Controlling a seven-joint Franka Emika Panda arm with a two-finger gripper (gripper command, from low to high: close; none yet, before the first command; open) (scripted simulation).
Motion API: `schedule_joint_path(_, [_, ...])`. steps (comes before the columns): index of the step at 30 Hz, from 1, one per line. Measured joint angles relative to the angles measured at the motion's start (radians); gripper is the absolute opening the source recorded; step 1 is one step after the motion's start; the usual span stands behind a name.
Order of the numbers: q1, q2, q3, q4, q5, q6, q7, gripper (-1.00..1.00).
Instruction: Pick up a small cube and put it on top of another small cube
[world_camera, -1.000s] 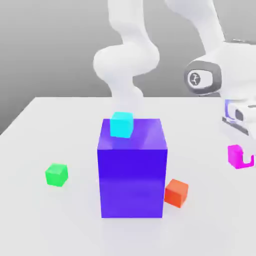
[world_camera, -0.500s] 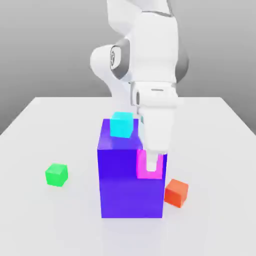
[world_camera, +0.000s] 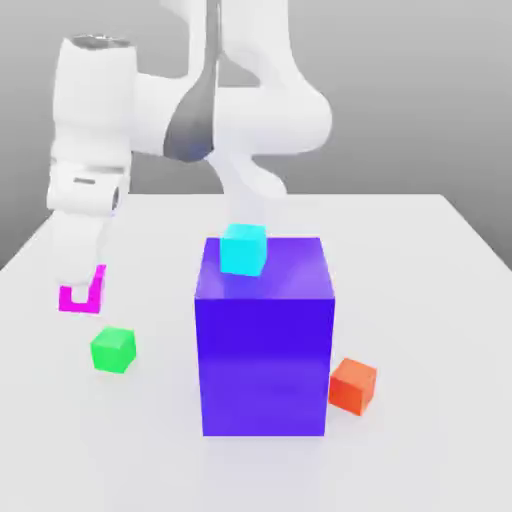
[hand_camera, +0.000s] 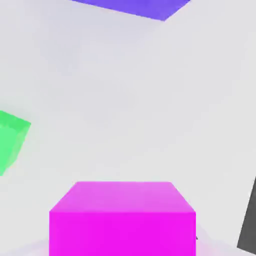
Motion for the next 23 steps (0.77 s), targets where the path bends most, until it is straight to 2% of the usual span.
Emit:
schedule_joint_path(7, [-0.022,-0.013,-0.184,-0.082,-0.013,-0.051,-0.311,-1.0])
schedule_joint_path(17, [0.312,0.192,-0.465,-0.093,0.246,0.156,-0.51,-1.0])
schedule_joint_path(21, [0.516,0.299,-0.626,-0.101,0.406,0.257,-0.619,-1.0])
schedule_joint_path(23, [0.516,0.299,-0.626,-0.101,0.407,0.256,-0.62,-1.0])
